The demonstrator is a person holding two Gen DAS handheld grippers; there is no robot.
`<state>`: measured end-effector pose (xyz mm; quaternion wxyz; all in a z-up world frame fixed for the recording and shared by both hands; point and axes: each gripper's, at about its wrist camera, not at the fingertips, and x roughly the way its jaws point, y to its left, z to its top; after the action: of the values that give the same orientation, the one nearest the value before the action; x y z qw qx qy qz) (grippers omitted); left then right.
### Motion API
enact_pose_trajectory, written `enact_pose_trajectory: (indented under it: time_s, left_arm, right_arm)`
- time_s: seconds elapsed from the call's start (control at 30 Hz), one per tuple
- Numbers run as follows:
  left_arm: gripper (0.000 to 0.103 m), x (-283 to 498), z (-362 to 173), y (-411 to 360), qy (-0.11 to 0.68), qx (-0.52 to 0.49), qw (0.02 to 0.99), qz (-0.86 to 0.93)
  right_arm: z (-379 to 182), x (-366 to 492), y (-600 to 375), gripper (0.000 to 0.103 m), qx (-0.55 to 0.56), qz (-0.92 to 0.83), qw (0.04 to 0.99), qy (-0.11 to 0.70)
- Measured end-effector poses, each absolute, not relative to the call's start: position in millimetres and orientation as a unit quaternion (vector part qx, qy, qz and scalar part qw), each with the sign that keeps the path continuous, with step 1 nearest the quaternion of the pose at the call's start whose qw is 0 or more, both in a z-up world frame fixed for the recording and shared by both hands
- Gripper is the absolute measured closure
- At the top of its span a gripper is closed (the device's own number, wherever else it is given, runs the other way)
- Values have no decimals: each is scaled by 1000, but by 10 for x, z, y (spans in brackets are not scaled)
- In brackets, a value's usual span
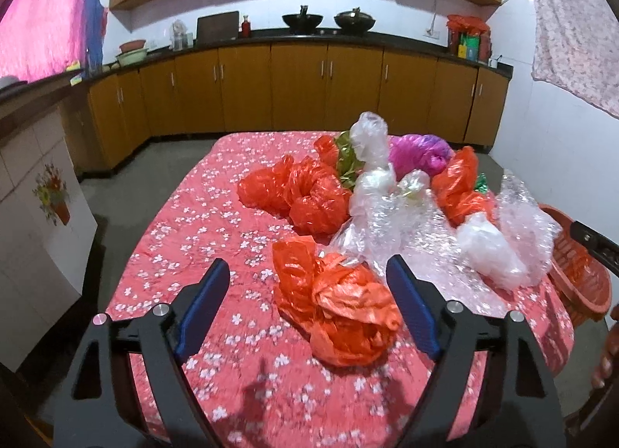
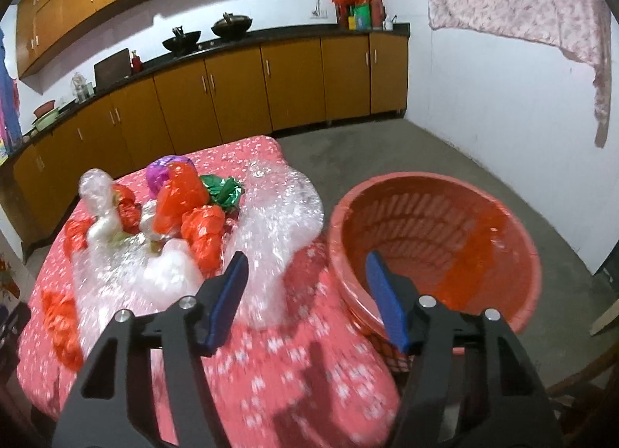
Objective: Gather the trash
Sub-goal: 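Grasp the orange bag with the left tool while the right tool grasps bubble wrap, then carry both items over the orange basket and open both tools to drop them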
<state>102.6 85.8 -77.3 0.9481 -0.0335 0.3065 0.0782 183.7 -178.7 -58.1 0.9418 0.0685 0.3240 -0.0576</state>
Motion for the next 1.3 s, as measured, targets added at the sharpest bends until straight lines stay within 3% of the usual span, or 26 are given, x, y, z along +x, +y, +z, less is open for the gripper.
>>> enact_pose_trajectory:
  time_s: [0.37,0.4,0.43,0.5,0.57,0.7,0.9,1.3]
  left_arm:
    - [20,1289,-1041,815,345,-41,936,65]
    - [20,1307,-1071,807,349,-41,934,65]
    - [20,1328,-1093,806,351,-41,933,65]
    - [21,1355,-1120,813,354,-46,932,64]
    - [25,1381,-1132,827,355,-48,932,62]
    - [46,1414,-1164,874,359,-57,930,47]
    - [68,1379,-1144,957,351,-54,934,39]
    - [74,1351,-659,1091,300,-44,952,43]
  right_arm:
    - [-897,2395,-1696,41,67,-46,926,368]
    - [-938,2418,-1680,47,63,-42,924,374]
    - [-967,2430,-1667,61,61,-38,923,378]
    - [-1019,2453,-1651,73,59,-32,919,388]
    - [-1053,2440,-1657,79,62,-28,918,391]
    - [-1027,2389,-1642,87,57,-22,922,383]
    - [-967,2325,-1629,90,54,-18,926,374]
    - [-609,2098,-1795,91,67,-17,940,334]
